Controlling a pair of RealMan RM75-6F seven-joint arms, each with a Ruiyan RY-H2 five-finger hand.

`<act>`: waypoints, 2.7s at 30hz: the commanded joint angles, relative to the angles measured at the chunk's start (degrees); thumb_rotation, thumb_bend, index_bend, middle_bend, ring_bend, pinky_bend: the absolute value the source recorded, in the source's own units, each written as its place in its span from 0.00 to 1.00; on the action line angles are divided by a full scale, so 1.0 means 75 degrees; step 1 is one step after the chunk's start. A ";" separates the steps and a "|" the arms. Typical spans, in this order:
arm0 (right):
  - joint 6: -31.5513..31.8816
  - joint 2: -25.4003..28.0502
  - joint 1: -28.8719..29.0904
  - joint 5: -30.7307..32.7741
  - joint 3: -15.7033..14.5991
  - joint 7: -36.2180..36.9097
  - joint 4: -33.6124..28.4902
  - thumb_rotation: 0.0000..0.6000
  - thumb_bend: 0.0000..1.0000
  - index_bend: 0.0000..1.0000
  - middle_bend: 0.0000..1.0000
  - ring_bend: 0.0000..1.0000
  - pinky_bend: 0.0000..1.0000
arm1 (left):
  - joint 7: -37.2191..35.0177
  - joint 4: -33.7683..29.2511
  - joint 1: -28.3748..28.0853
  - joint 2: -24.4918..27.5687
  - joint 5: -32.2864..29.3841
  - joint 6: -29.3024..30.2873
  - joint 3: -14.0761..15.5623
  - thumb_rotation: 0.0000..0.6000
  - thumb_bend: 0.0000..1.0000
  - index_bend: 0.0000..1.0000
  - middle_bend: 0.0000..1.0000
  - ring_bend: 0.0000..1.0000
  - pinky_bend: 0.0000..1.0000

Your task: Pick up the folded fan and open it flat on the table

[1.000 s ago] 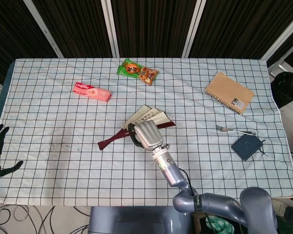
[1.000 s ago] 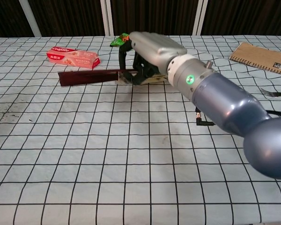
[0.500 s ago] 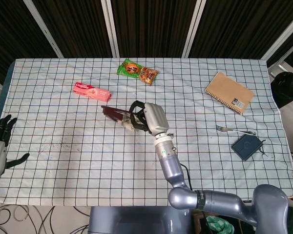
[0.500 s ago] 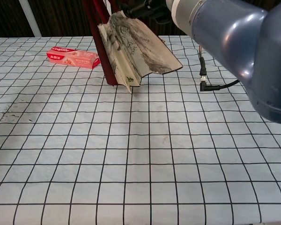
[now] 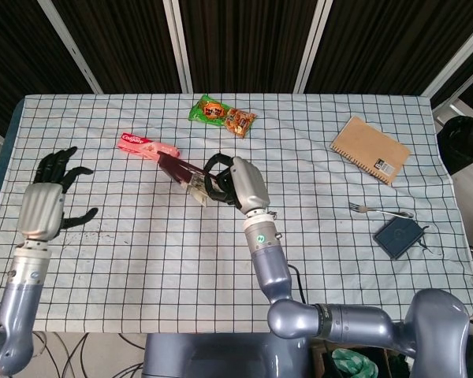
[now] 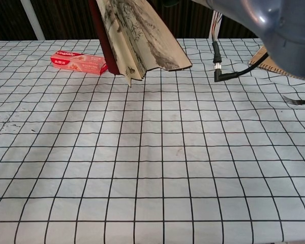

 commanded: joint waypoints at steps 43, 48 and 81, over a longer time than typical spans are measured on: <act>0.0873 0.0628 0.0870 0.1348 -0.0056 0.0417 -0.0981 1.00 0.82 0.88 0.97 1.00 0.97 | -0.0126 0.1445 -0.2220 -0.2328 -0.2019 -0.1642 -0.0080 1.00 0.49 0.60 0.19 0.00 0.06; 0.0869 0.0805 0.0823 0.1294 -0.0181 0.0378 -0.0980 1.00 0.82 0.89 0.97 1.00 0.97 | -0.0203 0.1405 -0.2148 -0.2212 -0.1987 -0.1515 -0.0099 1.00 0.50 0.60 0.20 0.00 0.06; 0.1103 0.2373 -0.0775 -0.2557 -0.2992 0.0156 0.1348 1.00 0.82 0.89 0.97 1.00 0.97 | -0.0555 0.1288 -0.1824 -0.0984 -0.2023 -0.1292 -0.0265 1.00 0.50 0.60 0.20 0.00 0.06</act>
